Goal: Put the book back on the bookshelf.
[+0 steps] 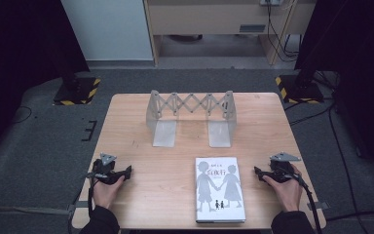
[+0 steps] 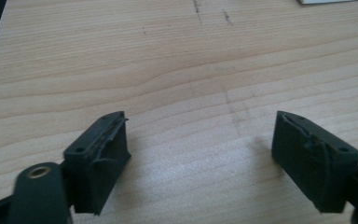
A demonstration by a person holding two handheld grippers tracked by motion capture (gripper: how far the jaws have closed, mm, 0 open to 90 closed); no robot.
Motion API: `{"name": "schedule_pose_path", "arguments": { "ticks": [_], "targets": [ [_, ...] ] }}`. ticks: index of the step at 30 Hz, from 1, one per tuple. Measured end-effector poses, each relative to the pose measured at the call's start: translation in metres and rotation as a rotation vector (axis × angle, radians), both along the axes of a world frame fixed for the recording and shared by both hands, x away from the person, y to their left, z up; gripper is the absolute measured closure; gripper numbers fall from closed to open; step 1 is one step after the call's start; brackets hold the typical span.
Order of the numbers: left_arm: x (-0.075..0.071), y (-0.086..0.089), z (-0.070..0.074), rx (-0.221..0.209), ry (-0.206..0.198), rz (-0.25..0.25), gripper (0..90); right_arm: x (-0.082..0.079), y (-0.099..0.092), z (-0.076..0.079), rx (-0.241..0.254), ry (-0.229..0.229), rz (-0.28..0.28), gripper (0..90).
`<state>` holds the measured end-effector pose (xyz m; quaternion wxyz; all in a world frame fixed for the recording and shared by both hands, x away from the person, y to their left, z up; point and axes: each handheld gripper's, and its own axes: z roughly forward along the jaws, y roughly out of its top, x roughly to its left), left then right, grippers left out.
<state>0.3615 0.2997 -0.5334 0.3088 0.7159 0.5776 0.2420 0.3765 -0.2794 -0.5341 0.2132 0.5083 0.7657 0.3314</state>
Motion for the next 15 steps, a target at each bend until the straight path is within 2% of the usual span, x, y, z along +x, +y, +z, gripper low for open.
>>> {"name": "schedule_pose_path", "arguments": {
  "ticks": [2, 7, 9, 15],
  "targets": [
    [-0.002, -0.001, 0.002, -0.019, -0.004, -0.010, 21.0, -0.002, 0.001, 0.003, 0.032, -0.012, -0.002, 27.3],
    [-0.008, -0.007, 0.009, -0.059, -0.051, -0.043, 24.0, -0.008, -0.001, 0.013, 0.092, -0.055, 0.011, 26.5],
    [-0.010, -0.010, 0.011, -0.062, -0.059, -0.071, 24.1, -0.009, -0.001, 0.015, 0.102, -0.049, 0.005, 27.3],
    [-0.014, -0.022, 0.019, -0.092, -0.091, -0.105, 24.9, -0.011, -0.002, 0.020, 0.111, -0.066, 0.020, 27.3]
  ]
}}
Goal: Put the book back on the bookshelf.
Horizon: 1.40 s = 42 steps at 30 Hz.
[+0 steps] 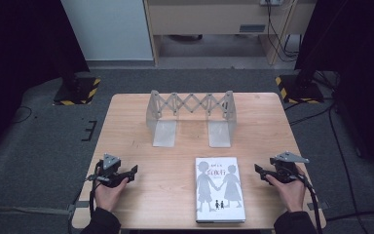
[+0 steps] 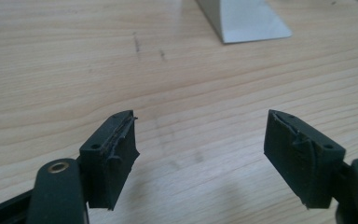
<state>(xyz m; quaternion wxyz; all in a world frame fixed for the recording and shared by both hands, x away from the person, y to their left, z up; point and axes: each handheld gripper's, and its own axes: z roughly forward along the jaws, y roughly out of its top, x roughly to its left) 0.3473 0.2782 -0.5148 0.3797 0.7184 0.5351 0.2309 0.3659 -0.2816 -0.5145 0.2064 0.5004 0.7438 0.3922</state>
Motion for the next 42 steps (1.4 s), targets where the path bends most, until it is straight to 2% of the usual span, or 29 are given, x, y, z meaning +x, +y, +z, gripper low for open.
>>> {"name": "schedule_pose_path", "arguments": {
  "ticks": [4, 8, 12, 20, 24, 30, 32, 36, 39, 42],
  "targets": [
    [-0.001, -0.009, 0.003, -0.018, -0.019, -0.021, 25.9, -0.001, 0.000, 0.006, 0.010, -0.026, 0.002, 27.1],
    [-0.003, -0.016, 0.006, -0.025, -0.029, -0.038, 26.1, -0.002, 0.001, 0.009, 0.022, -0.034, 0.005, 27.0],
    [-0.007, -0.024, 0.009, -0.055, -0.044, -0.061, 27.6, -0.003, 0.004, 0.011, 0.030, -0.042, 0.022, 27.2],
    [-0.013, -0.038, 0.018, -0.061, -0.082, -0.097, 33.8, -0.004, 0.012, 0.019, 0.062, -0.058, 0.055, 29.3],
    [-0.015, -0.046, 0.019, -0.069, -0.097, -0.113, 36.6, -0.008, 0.016, 0.020, 0.076, -0.057, 0.073, 31.0],
    [-0.018, -0.062, 0.024, -0.064, -0.129, -0.145, 41.1, -0.008, 0.024, 0.020, 0.071, -0.050, 0.106, 32.7],
    [-0.020, -0.068, 0.026, -0.085, -0.147, -0.153, 42.2, -0.008, 0.026, 0.020, 0.077, -0.047, 0.116, 33.3],
    [-0.020, -0.082, 0.024, -0.087, -0.140, -0.179, 43.0, -0.009, 0.032, 0.019, 0.095, -0.038, 0.138, 33.2],
    [-0.020, -0.093, 0.023, -0.067, -0.129, -0.212, 42.2, -0.010, 0.037, 0.017, 0.097, -0.030, 0.147, 33.0],
    [-0.020, -0.101, 0.022, -0.080, -0.123, -0.223, 38.5, -0.012, 0.040, 0.017, 0.107, -0.028, 0.151, 32.7]
  ]
}}
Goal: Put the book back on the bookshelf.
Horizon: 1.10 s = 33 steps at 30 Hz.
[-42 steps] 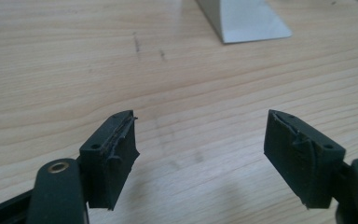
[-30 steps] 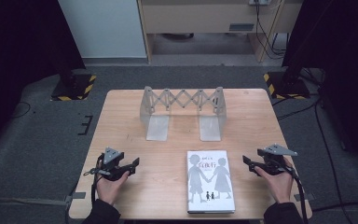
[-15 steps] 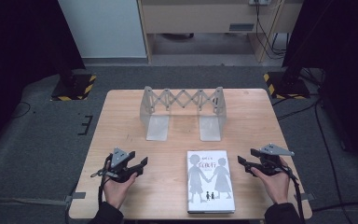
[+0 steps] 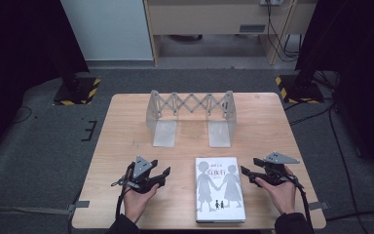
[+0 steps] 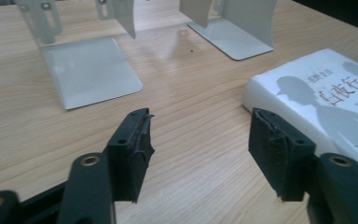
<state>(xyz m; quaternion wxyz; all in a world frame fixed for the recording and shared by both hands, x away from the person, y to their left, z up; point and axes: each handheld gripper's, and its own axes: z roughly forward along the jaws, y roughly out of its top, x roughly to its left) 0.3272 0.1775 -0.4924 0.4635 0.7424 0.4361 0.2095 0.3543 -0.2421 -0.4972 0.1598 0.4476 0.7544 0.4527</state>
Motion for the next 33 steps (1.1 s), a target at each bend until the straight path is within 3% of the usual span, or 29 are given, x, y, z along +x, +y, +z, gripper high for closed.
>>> {"name": "schedule_pose_path", "arguments": {
  "ticks": [9, 17, 33],
  "targets": [
    [-0.002, -0.030, -0.004, 0.015, 0.021, -0.077, 30.5, -0.005, 0.012, -0.005, 0.014, 0.010, 0.036, 31.8],
    [-0.008, -0.058, -0.009, 0.006, 0.057, -0.163, 29.1, -0.010, 0.020, -0.013, 0.040, 0.053, 0.070, 31.9],
    [-0.011, -0.090, -0.021, 0.019, 0.113, -0.243, 34.7, -0.010, 0.027, -0.021, 0.050, 0.079, 0.087, 30.3]
  ]
}}
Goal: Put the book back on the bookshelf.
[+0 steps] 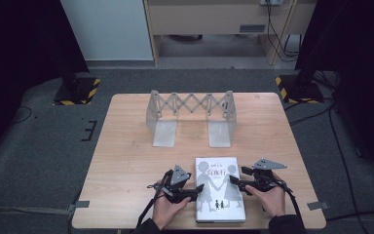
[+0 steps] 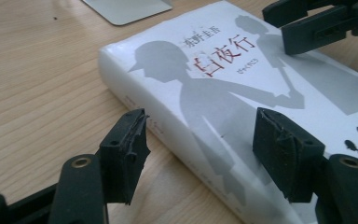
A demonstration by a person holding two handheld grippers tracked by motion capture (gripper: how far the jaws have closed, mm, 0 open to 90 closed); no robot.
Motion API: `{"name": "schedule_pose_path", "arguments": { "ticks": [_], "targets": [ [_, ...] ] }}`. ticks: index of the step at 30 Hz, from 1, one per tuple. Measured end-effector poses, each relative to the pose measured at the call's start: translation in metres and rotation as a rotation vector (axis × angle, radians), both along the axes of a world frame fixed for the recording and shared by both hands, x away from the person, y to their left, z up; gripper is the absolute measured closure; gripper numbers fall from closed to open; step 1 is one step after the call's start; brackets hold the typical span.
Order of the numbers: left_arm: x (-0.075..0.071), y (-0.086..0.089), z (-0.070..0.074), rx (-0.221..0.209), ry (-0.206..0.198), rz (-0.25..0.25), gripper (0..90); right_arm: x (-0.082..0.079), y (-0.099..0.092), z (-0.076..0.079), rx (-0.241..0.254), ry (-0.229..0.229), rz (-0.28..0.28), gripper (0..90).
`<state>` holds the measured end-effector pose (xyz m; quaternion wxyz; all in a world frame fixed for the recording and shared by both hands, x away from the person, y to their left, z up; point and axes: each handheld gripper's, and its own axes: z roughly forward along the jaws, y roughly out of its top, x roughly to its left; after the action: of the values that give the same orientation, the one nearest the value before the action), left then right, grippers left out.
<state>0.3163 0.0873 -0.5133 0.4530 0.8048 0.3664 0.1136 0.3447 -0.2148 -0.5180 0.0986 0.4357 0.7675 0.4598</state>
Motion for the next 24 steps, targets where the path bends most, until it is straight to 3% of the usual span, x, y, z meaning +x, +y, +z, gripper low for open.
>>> {"name": "schedule_pose_path", "arguments": {
  "ticks": [5, 9, 14, 24],
  "targets": [
    [-0.0005, -0.0040, -0.0016, -0.019, 0.019, -0.009, 34.3, 0.0003, 0.0013, -0.0020, 0.016, 0.003, 0.003, 29.4],
    [0.0013, -0.0046, -0.0047, -0.051, 0.041, -0.008, 32.2, 0.0007, 0.0022, -0.0048, 0.055, 0.032, 0.002, 29.1],
    [0.0022, -0.0068, -0.0088, -0.078, 0.040, -0.020, 30.1, 0.0014, 0.0022, -0.0065, 0.065, 0.034, 0.006, 28.9],
    [0.0021, -0.0070, -0.0094, -0.078, 0.031, -0.027, 28.2, 0.0038, 0.0085, -0.0094, 0.093, 0.061, 0.029, 27.5]
  ]
}}
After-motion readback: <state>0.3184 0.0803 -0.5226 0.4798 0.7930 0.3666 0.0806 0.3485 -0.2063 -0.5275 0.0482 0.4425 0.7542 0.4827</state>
